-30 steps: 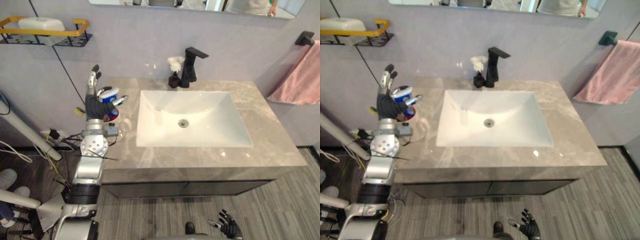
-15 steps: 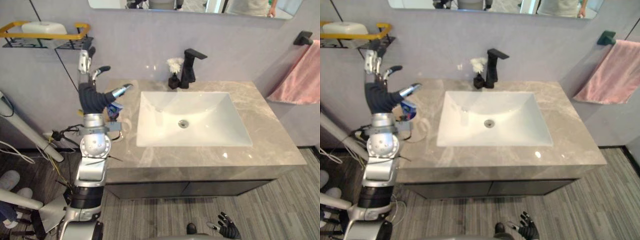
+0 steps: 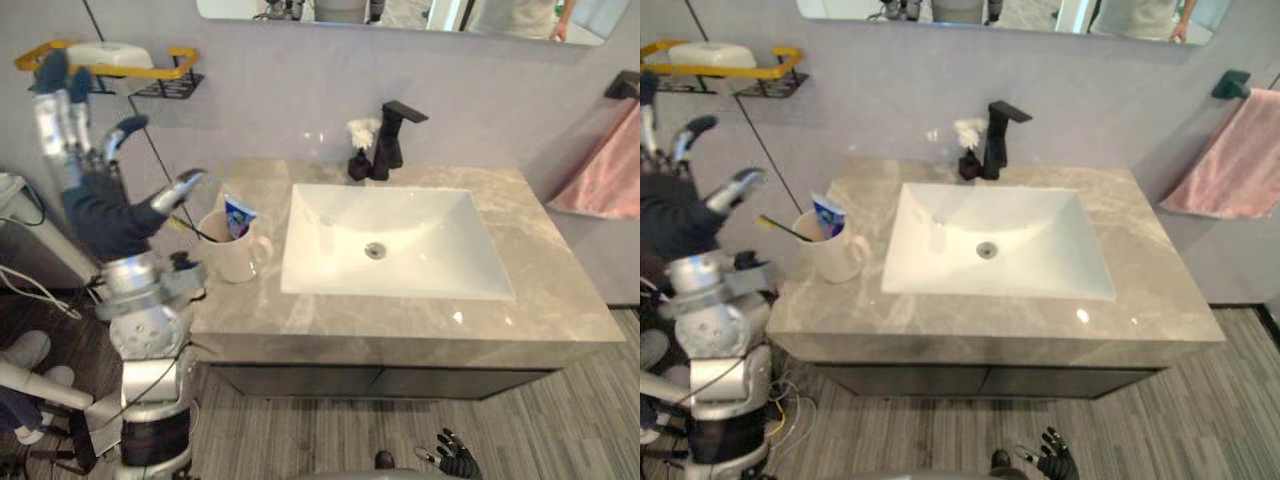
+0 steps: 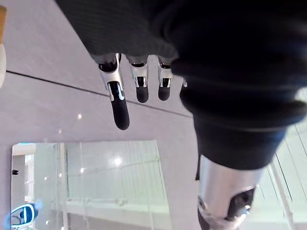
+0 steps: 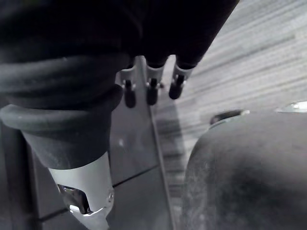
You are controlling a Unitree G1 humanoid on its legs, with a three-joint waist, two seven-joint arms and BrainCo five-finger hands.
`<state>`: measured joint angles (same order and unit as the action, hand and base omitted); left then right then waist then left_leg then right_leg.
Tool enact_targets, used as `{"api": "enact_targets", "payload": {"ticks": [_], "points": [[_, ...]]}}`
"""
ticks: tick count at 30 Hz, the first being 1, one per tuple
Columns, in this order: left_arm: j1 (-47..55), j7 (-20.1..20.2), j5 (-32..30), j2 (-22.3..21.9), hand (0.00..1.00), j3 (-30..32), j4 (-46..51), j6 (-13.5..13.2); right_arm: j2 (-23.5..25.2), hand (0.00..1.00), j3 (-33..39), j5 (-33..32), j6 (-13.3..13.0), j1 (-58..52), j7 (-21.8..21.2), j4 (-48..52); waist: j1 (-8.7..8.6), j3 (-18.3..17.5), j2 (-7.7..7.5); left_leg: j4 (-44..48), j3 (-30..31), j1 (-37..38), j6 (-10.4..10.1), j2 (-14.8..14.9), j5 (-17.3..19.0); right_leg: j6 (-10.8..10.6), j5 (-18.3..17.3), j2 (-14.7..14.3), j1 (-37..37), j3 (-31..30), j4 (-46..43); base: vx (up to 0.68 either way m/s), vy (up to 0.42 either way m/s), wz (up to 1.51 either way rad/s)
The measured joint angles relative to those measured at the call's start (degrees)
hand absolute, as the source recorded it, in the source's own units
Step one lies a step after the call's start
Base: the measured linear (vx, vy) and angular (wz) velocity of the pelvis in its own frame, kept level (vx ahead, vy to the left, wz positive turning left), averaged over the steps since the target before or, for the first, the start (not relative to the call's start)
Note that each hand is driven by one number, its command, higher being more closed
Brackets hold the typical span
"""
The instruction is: Organize washtable
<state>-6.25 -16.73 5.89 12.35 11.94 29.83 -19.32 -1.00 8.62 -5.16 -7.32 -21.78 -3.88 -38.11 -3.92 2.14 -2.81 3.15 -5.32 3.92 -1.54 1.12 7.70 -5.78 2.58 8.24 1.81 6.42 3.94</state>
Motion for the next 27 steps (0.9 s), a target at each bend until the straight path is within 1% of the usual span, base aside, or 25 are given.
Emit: {"api": "enact_targets", "payload": {"ticks": [4,5,7,11,13,14,18,20,23,27], "points": [[5.8,0.8,2.6,-1.4,0.00,0.3,1.8,-0.1,0.0,0.00,0.0,0.0,0.0,0.1,0.0,0.0,0.58,0.0,0.03,-1.2,0.8,0.3,0.1,0.0,-0.8,0.2,-0.4,0.0,0.0,1.1,-0.5,-0.02,-0.039,0.12],[7.0,1.4,3.3,-2.2,1.00,0.3,1.8,-0.1,0.0,0.00,0.0,0.0,0.0,0.1,0.0,0.0,0.83,0.0,0.12,-1.2,0.8,0.4,0.1,0.1,-0.8,0.3,-0.6,0.0,0.0,1.1,-0.7,-0.04,-0.032,0.01],[9.9,2.6,5.0,-4.1,1.00,0.2,1.8,-0.1,0.1,0.00,0.0,0.0,0.0,0.1,0.1,0.0,1.42,0.0,0.16,-1.3,0.9,0.4,0.1,0.1,-0.8,0.3,-0.6,0.0,0.0,1.1,-0.8,-0.04,-0.029,0.01],[14.7,4.8,7.2,-5.6,1.00,-0.4,1.8,0.1,0.4,0.00,0.0,0.0,0.0,0.1,0.1,0.0,1.56,-0.1,0.09,-2.5,1.1,0.4,0.1,0.0,-1.3,0.3,-1.0,0.0,0.0,1.3,-0.8,-0.05,-0.026,0.04],[17.3,6.8,8.5,-6.7,1.00,-0.8,1.8,0.3,0.8,0.00,-0.1,0.0,0.0,0.0,0.1,0.0,1.55,-0.1,-0.07,-3.3,1.6,0.5,0.0,0.1,-1.7,0.2,-1.3,0.0,-0.1,1.4,-0.9,0.00,-0.036,0.10],[18.0,6.9,9.0,-7.1,1.00,-1.2,1.8,0.4,0.8,0.00,-0.1,0.0,0.0,0.0,0.0,0.0,1.58,-0.1,-0.09,-3.3,1.6,0.6,0.0,0.1,-1.7,0.0,-1.3,0.0,-0.1,1.4,-0.9,0.02,-0.036,0.05],[20.6,9.2,9.9,-8.6,1.00,-3.9,1.4,1.0,0.8,0.00,-0.2,0.0,0.0,0.1,0.0,0.1,1.72,-0.2,-0.42,-3.4,1.8,0.8,-0.1,0.1,-1.7,-0.1,-1.4,0.0,-0.1,1.7,-0.9,0.04,-0.023,0.05],[21.3,9.5,10.0,-8.9,1.00,-5.6,0.6,1.4,1.0,0.00,-0.2,0.0,0.0,0.1,0.1,0.1,1.73,-0.3,-0.61,-3.4,1.8,0.7,-0.1,0.1,-1.6,-0.1,-1.4,0.0,-0.1,1.6,-0.9,0.02,-0.012,0.01],[21.3,10.7,10.0,-8.9,1.00,-7.9,-3.2,1.7,1.3,0.00,-0.6,0.0,0.0,0.1,0.1,0.2,1.76,-0.2,-1.04,-3.2,1.7,0.6,-0.1,0.1,-1.6,-0.1,-1.4,0.0,-0.1,1.6,-0.9,-0.02,-0.009,-0.01],[21.3,11.8,10.1,-9.0,1.00,-10.7,-8.9,3.2,1.6,0.00,-0.7,0.1,0.0,0.0,0.1,0.2,1.78,-0.2,-1.23,-2.5,1.1,0.1,-0.2,0.8,-1.0,-0.2,-1.5,-0.2,-0.2,1.1,-0.9,-0.07,-0.040,-0.06]]}}
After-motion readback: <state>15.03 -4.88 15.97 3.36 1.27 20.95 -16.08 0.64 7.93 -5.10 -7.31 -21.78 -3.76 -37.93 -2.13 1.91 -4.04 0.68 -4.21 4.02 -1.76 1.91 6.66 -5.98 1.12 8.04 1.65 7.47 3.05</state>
